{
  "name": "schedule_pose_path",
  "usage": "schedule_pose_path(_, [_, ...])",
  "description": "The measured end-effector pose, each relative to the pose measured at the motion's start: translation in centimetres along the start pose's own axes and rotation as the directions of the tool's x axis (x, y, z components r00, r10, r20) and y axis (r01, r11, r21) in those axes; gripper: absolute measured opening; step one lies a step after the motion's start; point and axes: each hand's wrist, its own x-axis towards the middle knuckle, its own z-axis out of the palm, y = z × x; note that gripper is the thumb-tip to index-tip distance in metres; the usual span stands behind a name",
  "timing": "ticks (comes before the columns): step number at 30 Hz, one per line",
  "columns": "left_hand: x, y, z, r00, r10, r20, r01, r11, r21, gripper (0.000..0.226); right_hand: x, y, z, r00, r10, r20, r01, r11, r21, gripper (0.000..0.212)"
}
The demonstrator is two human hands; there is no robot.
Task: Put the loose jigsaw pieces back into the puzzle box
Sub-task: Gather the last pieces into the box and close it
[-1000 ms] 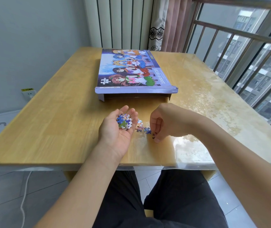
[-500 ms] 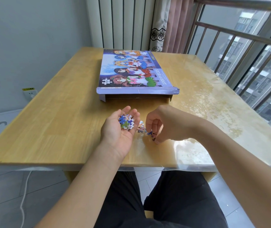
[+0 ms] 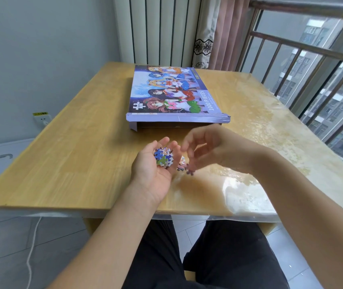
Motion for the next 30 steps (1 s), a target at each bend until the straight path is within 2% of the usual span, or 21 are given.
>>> schedule_pose_path(2, [0.0,-0.1,0.1,1.000,-0.008,0.013,0.008,1.000,0.002,0.032,1.0,-0.6,-0.2,0.999,-0.003,-0.054,0.016,0.966,0.258,0.034])
schedule_pose_path(4, [-0.1,-0.2,0.3,1.000,-0.014,0.010,0.014,1.000,0.007,0.033,2.4,-1.2,0.2,0.992,0.024,-0.122,0.020,0.939,0.345,0.034])
schedule_pose_path(7, [-0.1,-0.2,0.4,0.999,-0.035,0.008,0.035,0.999,-0.006,0.035,3.6,-1.5,1.1,0.953,0.007,-0.303,0.056,0.978,0.199,0.029])
schedule_pose_path(9, [-0.1,0.2,0.2,1.000,-0.030,0.004,0.031,0.999,-0.023,0.032,3.0,-1.2,0.5,0.909,-0.060,-0.413,0.054,0.998,-0.027,0.024])
schedule_pose_path(10, [0.0,0.6,0.0,1.000,-0.020,0.004,0.020,0.999,-0.028,0.030,2.5,-0.9,0.0,0.911,-0.096,-0.401,0.004,0.975,-0.223,0.026])
schedule_pose_path(12, [0.3,1.3,-0.6,1.000,0.009,-0.007,-0.009,0.999,-0.035,0.031,1.6,-0.1,-0.4,0.965,-0.018,-0.260,-0.128,0.836,-0.533,0.036])
schedule_pose_path(14, [0.6,2.1,-1.1,0.999,0.033,-0.022,-0.034,0.999,-0.028,0.035,1.0,0.8,0.1,0.982,0.083,-0.167,-0.172,0.747,-0.642,0.041])
schedule_pose_path(19, [1.1,2.8,-1.8,0.996,0.082,-0.026,-0.082,0.996,-0.017,0.037,1.4,1.5,0.7,0.979,0.113,-0.170,-0.194,0.778,-0.598,0.032])
schedule_pose_path(27, [1.2,2.3,-1.7,0.995,0.097,-0.024,-0.097,0.995,0.008,0.035,2.3,0.4,0.7,0.980,0.190,-0.065,-0.183,0.705,-0.685,0.018])
schedule_pose_path(30, [1.1,2.3,-1.7,0.995,0.096,-0.026,-0.096,0.995,0.011,0.035,2.4,0.3,0.7,0.980,0.193,-0.058,-0.179,0.699,-0.692,0.019])
